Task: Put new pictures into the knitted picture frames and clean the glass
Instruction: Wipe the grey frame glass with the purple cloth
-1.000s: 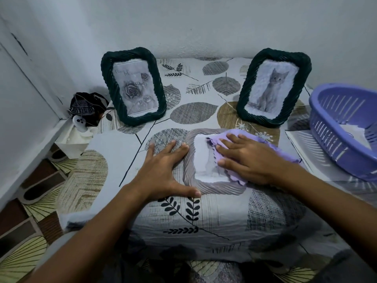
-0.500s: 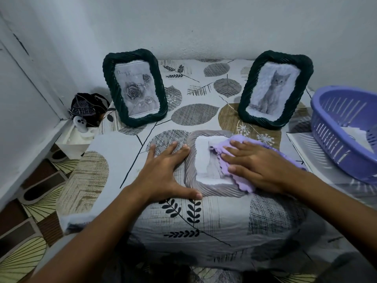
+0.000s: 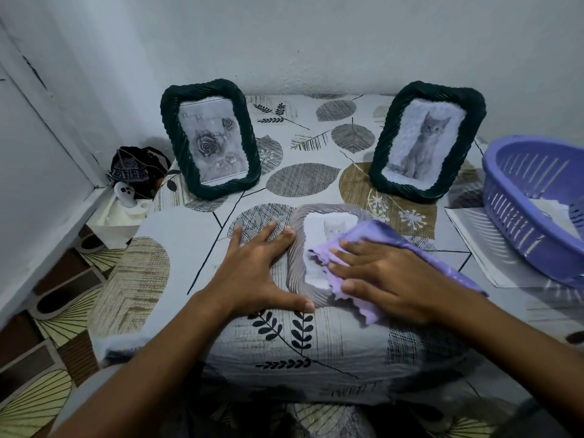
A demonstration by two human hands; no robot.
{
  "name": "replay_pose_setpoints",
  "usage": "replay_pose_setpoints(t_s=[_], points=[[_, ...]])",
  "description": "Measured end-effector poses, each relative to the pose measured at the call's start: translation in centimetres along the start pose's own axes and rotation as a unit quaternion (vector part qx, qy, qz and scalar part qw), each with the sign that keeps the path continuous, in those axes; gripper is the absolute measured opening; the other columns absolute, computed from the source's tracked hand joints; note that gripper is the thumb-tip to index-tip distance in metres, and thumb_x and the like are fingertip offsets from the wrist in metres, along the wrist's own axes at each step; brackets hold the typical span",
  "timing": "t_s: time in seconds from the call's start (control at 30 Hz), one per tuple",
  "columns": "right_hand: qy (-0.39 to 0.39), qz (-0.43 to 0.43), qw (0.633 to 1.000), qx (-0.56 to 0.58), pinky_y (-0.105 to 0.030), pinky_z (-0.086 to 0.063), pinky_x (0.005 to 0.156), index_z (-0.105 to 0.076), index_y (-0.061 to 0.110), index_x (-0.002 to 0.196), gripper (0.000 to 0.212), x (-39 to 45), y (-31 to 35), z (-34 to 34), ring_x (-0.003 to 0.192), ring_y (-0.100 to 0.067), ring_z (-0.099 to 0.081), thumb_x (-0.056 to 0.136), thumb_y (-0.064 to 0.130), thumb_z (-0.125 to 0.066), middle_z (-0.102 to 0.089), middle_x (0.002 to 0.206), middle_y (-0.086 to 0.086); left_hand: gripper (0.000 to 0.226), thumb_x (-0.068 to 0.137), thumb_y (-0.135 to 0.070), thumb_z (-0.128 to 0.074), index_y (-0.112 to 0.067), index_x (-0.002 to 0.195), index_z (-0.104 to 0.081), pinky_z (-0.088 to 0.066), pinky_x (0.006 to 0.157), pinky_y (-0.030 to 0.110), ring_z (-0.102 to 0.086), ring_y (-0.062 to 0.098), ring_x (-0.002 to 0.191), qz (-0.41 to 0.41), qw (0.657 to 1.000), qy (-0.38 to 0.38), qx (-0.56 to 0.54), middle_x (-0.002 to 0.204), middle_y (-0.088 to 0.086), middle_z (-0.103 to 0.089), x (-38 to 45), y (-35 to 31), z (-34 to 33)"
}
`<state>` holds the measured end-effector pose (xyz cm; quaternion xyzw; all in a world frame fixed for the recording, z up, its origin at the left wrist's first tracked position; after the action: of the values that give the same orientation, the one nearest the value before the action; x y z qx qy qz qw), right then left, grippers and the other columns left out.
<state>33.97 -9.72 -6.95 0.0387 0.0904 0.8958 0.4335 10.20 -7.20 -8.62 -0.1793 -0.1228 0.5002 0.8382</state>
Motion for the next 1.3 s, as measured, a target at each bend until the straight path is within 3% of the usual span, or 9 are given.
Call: replay_pose_setpoints(t_s=[0.2,0.27,0.47,0.57,0.67,0.77,0.93,1.03,1.3], points=[[-0.036,-0.025,0.996,-0.074,-0.028,-0.024,0.107,-0.062,0.016,0.125,0.075,1.2,-1.4,0.7,0.127,-0.022,-0.049,0.096,0.06,-0.01,-0.057,0.134,-0.007,0.132,0.042,-0.094,-0.049,-0.029,0.152,-0.015,0.019,0.115,0.043,0.009,-0.008,0.136,-0.005,1.0,0.006,0.002,0.146,-0.021,-0.002,-0.1,0.3,-0.1],[-0.028,-0.055,0.995,-0.078,-0.032,-0.021,0.111,-0.054,0.015,0.133,0.088,2.6,-1.5,0.8,0.133,-0.02,-0.041,0.089,0.069,0.0,-0.05,0.142,-0.006,0.131,0.043,-0.092,-0.051,-0.03,0.152,-0.015,0.021,0.114,0.041,0.011,-0.009,0.135,-0.006,1.0,0.005,-0.003,0.144,-0.021,0.001,0.0,0.2,-0.1],[0.011,-0.094,0.993,-0.075,-0.036,-0.011,0.117,-0.026,0.019,0.15,0.099,5.3,-0.7,0.2,0.145,-0.025,-0.02,0.078,0.08,0.003,-0.024,0.157,-0.006,0.131,0.041,-0.094,-0.049,-0.03,0.151,-0.016,0.02,0.115,0.041,0.022,-0.018,0.124,-0.002,1.0,0.003,-0.003,0.14,-0.022,0.001,0.0,0.0,0.0],[-0.008,-0.127,0.984,-0.121,-0.044,-0.009,0.118,-0.025,0.019,0.15,0.107,5.2,-0.5,-0.8,0.143,-0.026,-0.024,0.072,0.079,0.017,-0.029,0.155,-0.009,0.129,0.043,-0.091,-0.052,-0.03,0.151,-0.017,0.018,0.116,0.042,0.015,-0.013,0.129,0.0,1.0,0.003,0.001,0.139,-0.023,-0.002,0.0,-0.1,0.1],[-0.016,-0.167,0.98,-0.103,-0.049,-0.007,0.118,-0.024,0.018,0.15,0.106,4.8,0.5,-1.1,0.144,-0.028,-0.022,0.073,0.08,0.015,-0.027,0.155,-0.012,0.131,0.041,-0.093,-0.049,-0.03,0.151,-0.016,0.017,0.116,0.043,0.013,-0.012,0.13,0.0,1.0,0.0,0.004,0.146,-0.022,-0.006,0.0,0.0,-0.1],[-0.019,-0.157,0.985,-0.074,-0.045,-0.008,0.119,-0.024,0.019,0.15,0.105,2.9,2.5,-1.0,0.145,-0.026,-0.02,0.073,0.081,0.015,-0.023,0.157,-0.011,0.131,0.041,-0.095,-0.047,-0.03,0.151,-0.017,0.015,0.117,0.045,0.01,-0.012,0.134,0.003,1.0,-0.003,0.0,0.157,-0.013,-0.015,0.1,0.1,-0.3],[0.016,-0.129,0.99,-0.057,-0.032,-0.001,0.118,-0.017,0.026,0.152,0.098,-0.3,3.3,-0.7,0.147,-0.016,-0.012,0.075,0.078,0.013,-0.014,0.16,0.001,0.13,0.042,-0.092,-0.048,-0.029,0.151,-0.015,0.017,0.116,0.045,0.01,-0.009,0.133,0.004,1.0,0.004,-0.007,0.157,-0.01,-0.014,0.1,0.2,-0.1],[0.013,-0.147,0.986,-0.077,-0.034,-0.003,0.119,-0.018,0.021,0.152,0.106,1.1,1.7,-0.4,0.147,-0.017,-0.012,0.071,0.078,0.02,-0.016,0.159,-0.003,0.133,0.041,-0.094,-0.048,-0.028,0.152,-0.015,0.017,0.116,0.047,0.01,-0.008,0.135,-0.002,1.0,0.015,-0.005,0.158,-0.009,-0.012,0.1,0.2,-0.1],[0.029,-0.129,0.99,-0.057,-0.041,-0.001,0.12,-0.006,0.018,0.154,0.114,6.3,-1.0,-0.8,0.148,-0.025,0.001,0.065,0.085,0.016,-0.001,0.16,-0.007,0.131,0.043,-0.092,-0.05,-0.028,0.152,-0.015,0.016,0.116,0.048,0.011,-0.009,0.135,0.0,1.0,0.021,0.0,0.158,-0.01,-0.013,0.2,0.4,-0.1]])
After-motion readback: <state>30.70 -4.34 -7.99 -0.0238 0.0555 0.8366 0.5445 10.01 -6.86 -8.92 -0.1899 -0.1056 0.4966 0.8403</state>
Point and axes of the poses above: each hand's wrist, its own x-axis towards the middle knuckle, its own z-axis out of the back of the hand, y = z × x, the point moved 1 cm from there along x, towards the middle knuckle
